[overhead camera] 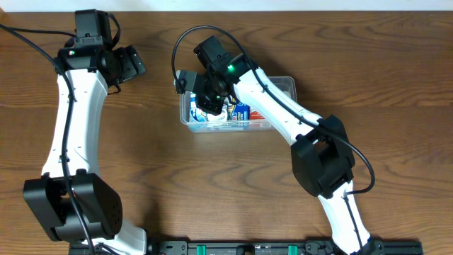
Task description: Pack container
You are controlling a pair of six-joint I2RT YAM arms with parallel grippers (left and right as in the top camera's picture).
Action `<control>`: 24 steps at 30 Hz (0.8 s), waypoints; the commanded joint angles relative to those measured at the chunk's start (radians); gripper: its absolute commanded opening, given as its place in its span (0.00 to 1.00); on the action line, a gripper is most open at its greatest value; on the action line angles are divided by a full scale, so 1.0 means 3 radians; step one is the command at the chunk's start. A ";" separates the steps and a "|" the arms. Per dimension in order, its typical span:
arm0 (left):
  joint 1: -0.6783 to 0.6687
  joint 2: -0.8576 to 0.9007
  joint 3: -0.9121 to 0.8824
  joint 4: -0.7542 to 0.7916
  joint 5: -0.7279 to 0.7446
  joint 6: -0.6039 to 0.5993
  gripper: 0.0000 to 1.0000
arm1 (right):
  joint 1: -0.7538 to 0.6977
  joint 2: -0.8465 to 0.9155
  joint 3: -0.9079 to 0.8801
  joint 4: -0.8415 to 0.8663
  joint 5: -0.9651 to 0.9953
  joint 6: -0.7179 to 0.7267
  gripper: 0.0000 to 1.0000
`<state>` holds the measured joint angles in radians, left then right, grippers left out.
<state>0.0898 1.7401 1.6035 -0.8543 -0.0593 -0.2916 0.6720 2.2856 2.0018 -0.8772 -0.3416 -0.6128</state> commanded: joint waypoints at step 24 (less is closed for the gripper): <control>0.0009 0.0017 0.0014 -0.0005 -0.0017 -0.0006 0.98 | 0.0140 -0.0004 0.0039 -0.0244 0.0079 -0.0081 0.01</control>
<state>0.0898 1.7401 1.6035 -0.8543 -0.0593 -0.2916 0.6998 2.2856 2.0018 -0.9474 -0.3180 -0.6178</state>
